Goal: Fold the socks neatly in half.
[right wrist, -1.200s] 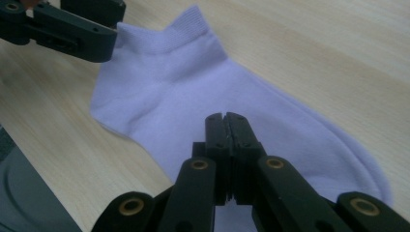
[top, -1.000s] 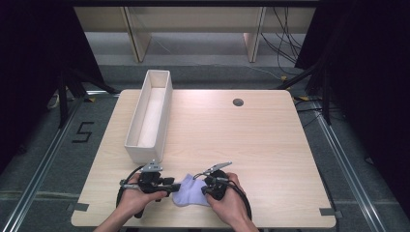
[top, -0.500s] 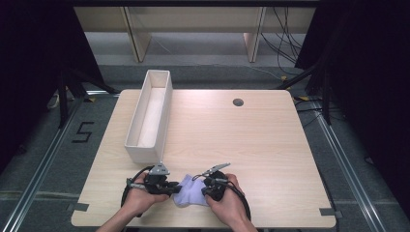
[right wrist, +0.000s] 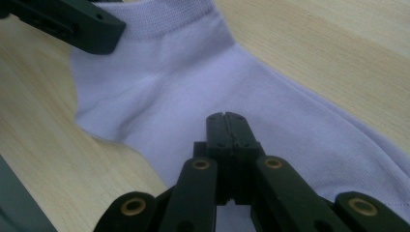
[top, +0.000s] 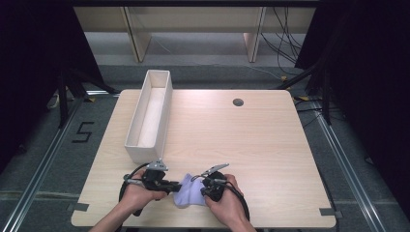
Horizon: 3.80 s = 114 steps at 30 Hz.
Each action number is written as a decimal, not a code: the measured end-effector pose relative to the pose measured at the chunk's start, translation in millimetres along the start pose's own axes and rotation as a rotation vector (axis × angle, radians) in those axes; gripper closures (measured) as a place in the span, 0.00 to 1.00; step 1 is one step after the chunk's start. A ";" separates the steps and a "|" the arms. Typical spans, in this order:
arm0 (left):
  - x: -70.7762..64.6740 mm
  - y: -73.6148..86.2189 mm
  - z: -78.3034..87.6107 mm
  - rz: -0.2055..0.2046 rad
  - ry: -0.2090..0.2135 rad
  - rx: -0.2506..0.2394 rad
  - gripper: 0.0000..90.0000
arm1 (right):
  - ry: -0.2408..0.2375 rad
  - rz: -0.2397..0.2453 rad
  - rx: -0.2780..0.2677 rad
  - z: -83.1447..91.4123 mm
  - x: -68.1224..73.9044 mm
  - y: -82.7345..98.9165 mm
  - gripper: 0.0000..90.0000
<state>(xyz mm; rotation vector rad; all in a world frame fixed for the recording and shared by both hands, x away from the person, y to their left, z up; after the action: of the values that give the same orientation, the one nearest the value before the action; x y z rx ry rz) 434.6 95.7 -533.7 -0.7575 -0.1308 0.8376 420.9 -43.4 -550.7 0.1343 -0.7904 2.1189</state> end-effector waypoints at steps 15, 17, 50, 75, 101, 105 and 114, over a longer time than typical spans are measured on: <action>-9.7 -16.0 20.8 -0.010 0.055 0.006 0.92 | -0.023 0.018 -0.024 -11.3 8.8 -9.3 1.00; -11.3 -17.5 22.7 -0.003 0.064 0.004 0.92 | -0.024 0.004 -0.017 -13.0 11.4 -10.3 1.00; -9.0 -18.7 30.1 0.057 0.068 0.014 0.92 | -0.003 -0.138 -0.049 30.6 -37.7 9.8 0.89; -27.2 -34.9 18.0 0.042 0.077 0.018 0.92 | -0.013 -0.070 -0.034 13.8 -24.8 -2.8 0.99; -40.8 -37.8 -18.6 -0.021 0.016 0.071 0.92 | -0.027 -0.057 -0.047 12.5 -24.0 -2.0 0.99; -43.9 -36.6 -24.6 -0.026 0.016 0.080 0.91 | -0.029 -0.054 -0.048 12.6 -24.2 -2.3 0.98; -45.1 -33.8 -34.7 -0.046 -0.003 0.101 0.91 | -0.029 -0.026 -0.089 15.6 -25.4 -3.5 0.91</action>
<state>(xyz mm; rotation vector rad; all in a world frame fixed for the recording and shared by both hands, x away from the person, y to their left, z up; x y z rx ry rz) 438.6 29.7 -529.0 -0.6560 -0.1076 0.7963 436.9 -68.3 -545.8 0.1269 -0.8941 2.0572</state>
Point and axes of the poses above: each handheld gripper's, and its own axes: z roughly backward along the jaws, y roughly out of its underside, x roughly to its left, the point moved 8 cm from there along -z, roughly forward along the jaws, and after that the axes turned 11 degrees about -y, right-handed, at the moved point
